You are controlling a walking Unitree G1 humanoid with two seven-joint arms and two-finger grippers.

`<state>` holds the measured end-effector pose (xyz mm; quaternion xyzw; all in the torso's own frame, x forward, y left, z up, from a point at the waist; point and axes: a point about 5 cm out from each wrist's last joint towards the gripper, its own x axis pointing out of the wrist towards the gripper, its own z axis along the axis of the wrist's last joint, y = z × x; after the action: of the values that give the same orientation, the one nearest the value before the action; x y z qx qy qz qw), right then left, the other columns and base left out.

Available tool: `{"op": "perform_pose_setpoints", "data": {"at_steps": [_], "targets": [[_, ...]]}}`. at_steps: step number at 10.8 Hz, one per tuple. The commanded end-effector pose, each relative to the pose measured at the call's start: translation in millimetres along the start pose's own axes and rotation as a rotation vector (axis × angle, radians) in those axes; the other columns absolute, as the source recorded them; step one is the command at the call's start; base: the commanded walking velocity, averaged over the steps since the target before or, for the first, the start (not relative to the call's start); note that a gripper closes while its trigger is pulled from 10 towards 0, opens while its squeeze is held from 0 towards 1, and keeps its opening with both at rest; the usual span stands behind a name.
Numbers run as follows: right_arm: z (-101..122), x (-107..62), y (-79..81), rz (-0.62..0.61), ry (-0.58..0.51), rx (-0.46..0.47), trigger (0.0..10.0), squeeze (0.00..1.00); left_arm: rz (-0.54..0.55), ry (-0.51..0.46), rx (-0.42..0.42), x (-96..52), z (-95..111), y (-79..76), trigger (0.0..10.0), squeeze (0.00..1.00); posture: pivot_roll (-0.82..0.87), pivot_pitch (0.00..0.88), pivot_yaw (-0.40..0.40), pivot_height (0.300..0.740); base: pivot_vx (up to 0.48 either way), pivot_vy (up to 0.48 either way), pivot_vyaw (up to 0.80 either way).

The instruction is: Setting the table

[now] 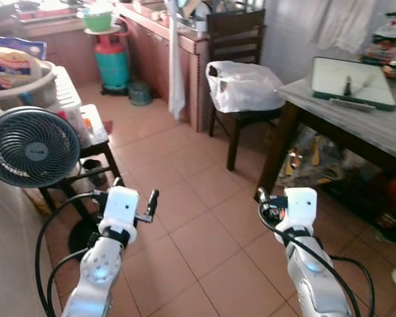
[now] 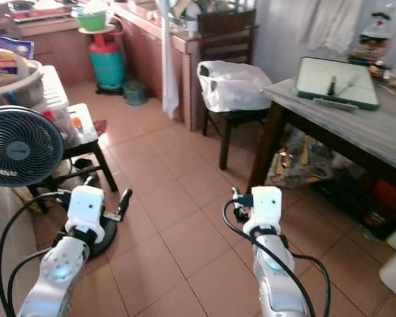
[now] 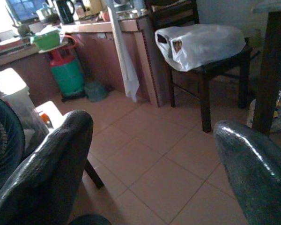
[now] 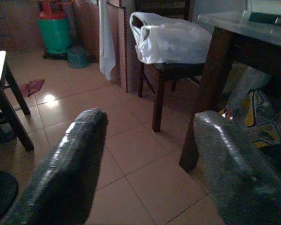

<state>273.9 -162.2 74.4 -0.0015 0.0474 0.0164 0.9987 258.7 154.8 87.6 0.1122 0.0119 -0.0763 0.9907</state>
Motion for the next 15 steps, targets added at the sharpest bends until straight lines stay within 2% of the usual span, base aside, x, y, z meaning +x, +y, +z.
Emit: {"op": "perform_pose_setpoints", "data": {"at_steps": [1, 5, 6, 7, 9, 11, 12, 14, 15], "targets": [[4.4, 0.0, -2.9, -0.018, -0.021, -0.001, 10.0, 1.0, -0.008, -0.025, 0.007, -0.1, 5.5, 0.8, 10.0, 0.0, 0.13, 0.0, 0.006, 0.74, 0.0, 0.0, 0.0], [4.2, 0.7, -6.2, -0.041, -0.02, -0.004, 10.0, 1.0, -0.031, -0.03, -0.003, -0.9, 6.0, -2.4, 10.0, 0.0, 0.14, 0.0, 0.003, 0.74, 0.0, 0.0, 0.0], [4.9, 1.1, -6.2, -0.042, -0.021, -0.009, 10.0, 1.0, -0.056, -0.03, -0.042, -2.6, 5.5, -5.8, 10.0, 0.0, 0.14, 0.0, 0.0, 0.74, 0.0, 0.0, 0.0], [6.1, 1.5, -8.2, -0.054, -0.025, -0.018, 10.0, 1.0, -0.042, -0.058, -0.059, -3.1, 8.7, -5.0, 10.0, 1.0, 0.14, 0.0, -0.001, 0.74, 0.0, 0.0, 0.0], [6.1, 0.4, -9.8, -0.058, -0.026, -0.01, 10.0, 1.0, -0.052, -0.076, -0.089, -2.8, 11.2, -5.4, 10.0, 1.0, 0.13, 0.0, 0.0, 0.74, 0.0, 0.0, 0.0], [6.6, -1.3, -7.2, -0.039, -0.025, -0.013, 10.0, 1.0, -0.05, -0.058, -0.07, -1.9, 9.9, -6.3, 10.0, 1.0, 0.13, 0.0, 0.001, 0.74, 0.0, 0.0, 0.0], [6.1, -0.8, -6.1, -0.029, -0.012, -0.01, 10.0, 0.0, -0.057, -0.05, -0.064, -1.0, 8.6, -8.0, 10.0, 0.0, 0.13, 0.0, 0.001, 0.74, 0.0, 0.0, 0.0], [5.7, 0.2, -6.1, -0.028, -0.012, -0.01, 10.0, 0.0, -0.051, -0.048, -0.06, 0.1, 7.6, -8.5, 10.0, 0.0, 0.13, 0.0, -0.005, 0.74, 0.0, 0.0, -0.74], [8.5, 0.0, -4.3, -0.006, -0.032, -0.005, 4.5, 0.0, -0.047, -0.048, -0.06, 0.1, 7.5, -9.0, 10.0, 0.0, 0.13, 0.0, -0.007, 0.74, 0.0, 0.0, 0.0]]}}
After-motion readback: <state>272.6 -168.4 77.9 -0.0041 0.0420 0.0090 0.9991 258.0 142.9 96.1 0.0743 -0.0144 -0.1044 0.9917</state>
